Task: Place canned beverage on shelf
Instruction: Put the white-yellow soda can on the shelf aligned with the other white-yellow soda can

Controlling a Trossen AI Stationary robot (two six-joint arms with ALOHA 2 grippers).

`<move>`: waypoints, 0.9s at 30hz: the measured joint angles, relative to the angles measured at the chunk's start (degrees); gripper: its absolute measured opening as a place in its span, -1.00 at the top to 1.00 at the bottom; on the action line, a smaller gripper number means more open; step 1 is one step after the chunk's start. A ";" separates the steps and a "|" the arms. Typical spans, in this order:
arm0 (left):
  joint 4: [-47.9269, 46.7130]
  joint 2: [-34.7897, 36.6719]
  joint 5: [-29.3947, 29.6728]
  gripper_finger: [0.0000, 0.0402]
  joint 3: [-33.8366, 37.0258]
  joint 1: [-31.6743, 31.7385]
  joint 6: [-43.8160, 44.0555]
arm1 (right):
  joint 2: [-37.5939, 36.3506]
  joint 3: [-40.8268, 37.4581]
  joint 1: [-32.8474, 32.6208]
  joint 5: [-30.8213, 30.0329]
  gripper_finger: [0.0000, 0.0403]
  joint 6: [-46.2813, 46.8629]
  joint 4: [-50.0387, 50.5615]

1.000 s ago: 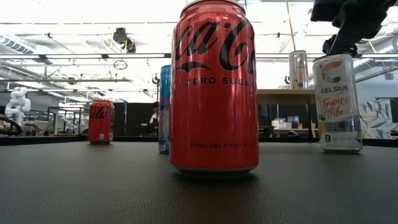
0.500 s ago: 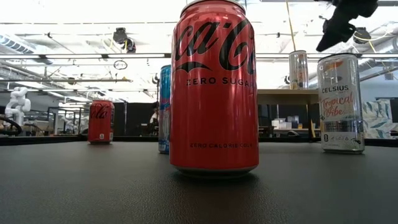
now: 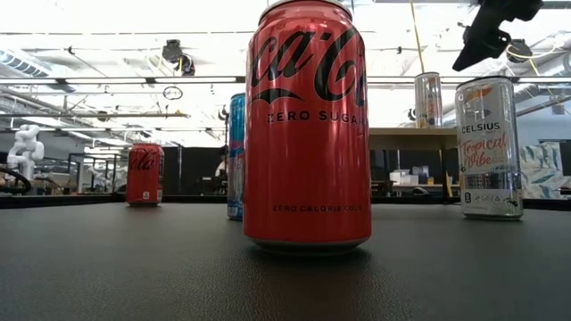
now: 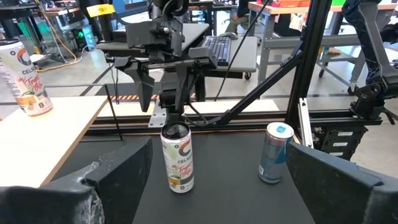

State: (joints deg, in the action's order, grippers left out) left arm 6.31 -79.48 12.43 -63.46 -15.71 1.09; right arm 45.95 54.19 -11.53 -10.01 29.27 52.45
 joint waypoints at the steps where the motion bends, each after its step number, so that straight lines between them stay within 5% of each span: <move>1: 0.01 0.00 0.01 -0.85 0.00 -0.01 0.01 | -0.02 0.00 0.02 0.70 -0.56 -0.23 -0.26; 10: 0.02 0.00 0.00 -0.85 0.00 0.01 0.01 | -0.02 0.02 0.00 11.73 -0.83 -0.95 0.19; 27: -1.33 0.00 0.01 -0.85 0.00 -0.01 0.01 | 6.39 0.04 0.02 8.48 -0.84 0.05 4.66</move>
State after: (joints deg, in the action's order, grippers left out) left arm 4.98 -79.48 12.44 -63.46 -15.73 1.10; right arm 52.34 54.24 -11.51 -1.53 29.32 57.11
